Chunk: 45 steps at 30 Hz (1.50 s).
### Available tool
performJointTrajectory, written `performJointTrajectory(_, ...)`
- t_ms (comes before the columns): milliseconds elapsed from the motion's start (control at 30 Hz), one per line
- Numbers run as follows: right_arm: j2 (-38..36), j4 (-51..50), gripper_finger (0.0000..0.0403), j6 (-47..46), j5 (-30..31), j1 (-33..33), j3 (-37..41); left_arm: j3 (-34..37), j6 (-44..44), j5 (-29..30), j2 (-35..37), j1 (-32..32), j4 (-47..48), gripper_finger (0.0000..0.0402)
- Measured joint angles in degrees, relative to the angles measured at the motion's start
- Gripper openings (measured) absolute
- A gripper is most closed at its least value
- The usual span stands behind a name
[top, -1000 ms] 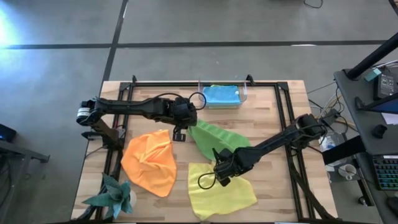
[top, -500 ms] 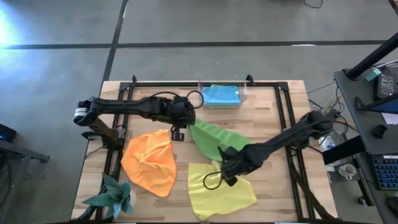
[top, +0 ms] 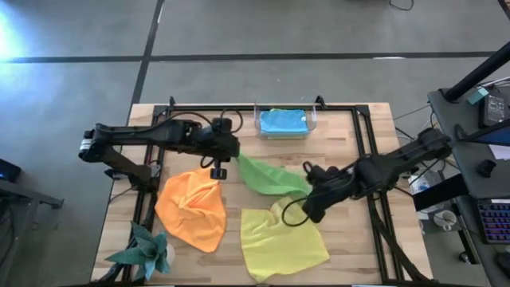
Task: Fold microfiber towels
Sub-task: Fold the green microfiber cloth
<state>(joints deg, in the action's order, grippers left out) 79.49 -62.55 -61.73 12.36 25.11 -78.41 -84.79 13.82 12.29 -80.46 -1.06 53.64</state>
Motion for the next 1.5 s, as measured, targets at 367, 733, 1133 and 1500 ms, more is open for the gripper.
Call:
performJointTrajectory(367, -10.65, -0.65, 0.0009, 3.70, 6.88, -2.92, 0.00, 0.00, 0.51, 5.47, 6.72, -0.12, 0.04, 0.0000)
performJointTrajectory(733, -14.65, 0.14, 0.0009, 9.32, 14.18, -7.62, -0.02, 0.03, -8.45, 18.12, 11.70, -0.37, -0.77, 0.0000)
performJointTrajectory(1133, -14.72, 0.22, 0.0009, 24.42, 15.33, -15.43, -0.02, 0.79, -30.74, 10.40, 10.72, -0.37, 3.86, 0.0000)
performJointTrajectory(1500, -14.98, -2.40, 0.0009, 33.91, 5.38, -16.44, -4.68, 0.79, -44.26, -6.88, 8.67, -0.33, 4.36, 0.0000)
